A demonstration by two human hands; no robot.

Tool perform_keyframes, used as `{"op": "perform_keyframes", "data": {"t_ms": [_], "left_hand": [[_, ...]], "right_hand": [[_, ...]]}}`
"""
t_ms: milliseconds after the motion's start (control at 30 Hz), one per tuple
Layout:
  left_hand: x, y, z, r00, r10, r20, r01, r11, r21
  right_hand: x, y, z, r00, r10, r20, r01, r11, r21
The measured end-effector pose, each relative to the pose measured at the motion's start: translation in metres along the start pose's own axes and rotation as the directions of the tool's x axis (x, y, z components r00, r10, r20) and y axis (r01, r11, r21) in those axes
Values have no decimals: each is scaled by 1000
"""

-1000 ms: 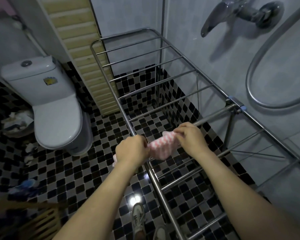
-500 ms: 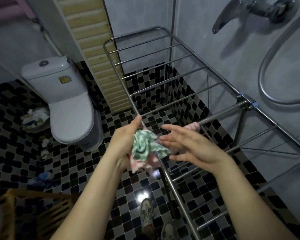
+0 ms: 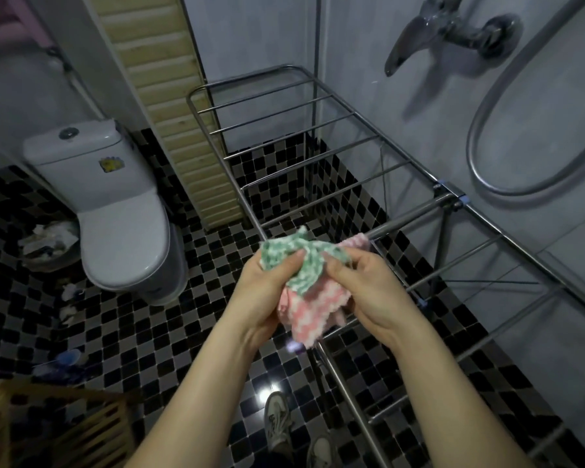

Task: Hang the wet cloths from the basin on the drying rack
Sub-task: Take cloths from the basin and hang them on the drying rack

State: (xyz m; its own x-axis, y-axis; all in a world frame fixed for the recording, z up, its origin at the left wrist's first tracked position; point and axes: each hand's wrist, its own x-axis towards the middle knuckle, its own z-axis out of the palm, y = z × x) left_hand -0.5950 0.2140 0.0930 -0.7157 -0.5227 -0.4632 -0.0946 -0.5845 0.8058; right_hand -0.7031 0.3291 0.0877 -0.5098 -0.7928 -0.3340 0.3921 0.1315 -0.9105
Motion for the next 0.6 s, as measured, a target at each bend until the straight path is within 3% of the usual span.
{"op": "perform_keyframes", "data": {"t_ms": [100, 167, 267, 333, 400, 500, 533, 600], "left_hand": [[2, -2, 1, 981, 156, -112, -123, 959, 256], [1, 1, -4, 955, 260, -140, -189, 902, 388], [-7, 8, -4, 927, 341, -154, -285, 911, 298], [-14, 11, 0, 920, 387, -59, -334, 855, 397], [-19, 5, 8, 936, 333, 110, -333, 740, 584], [-21, -16, 23, 930, 216, 297, -365, 441, 820], [-20, -24, 27, 919, 252, 302, -376, 338, 863], [-16, -34, 32, 879, 395, 265, -389, 274, 880]], "right_hand": [[-7, -10, -14, 992, 62, 108, -77, 988, 136], [-13, -16, -27, 985, 83, 148, -102, 987, 125], [-21, -23, -41, 976, 56, 209, -79, 991, 107], [-25, -26, -46, 979, 24, 205, -43, 995, 91], [-28, -28, -49, 986, 0, 167, -5, 999, 33], [-30, -29, -49, 997, -32, 72, 35, 999, -39], [-31, -30, -48, 998, -44, 36, 47, 996, -72], [-32, -30, -46, 996, -84, -32, 78, 986, -145]]}}
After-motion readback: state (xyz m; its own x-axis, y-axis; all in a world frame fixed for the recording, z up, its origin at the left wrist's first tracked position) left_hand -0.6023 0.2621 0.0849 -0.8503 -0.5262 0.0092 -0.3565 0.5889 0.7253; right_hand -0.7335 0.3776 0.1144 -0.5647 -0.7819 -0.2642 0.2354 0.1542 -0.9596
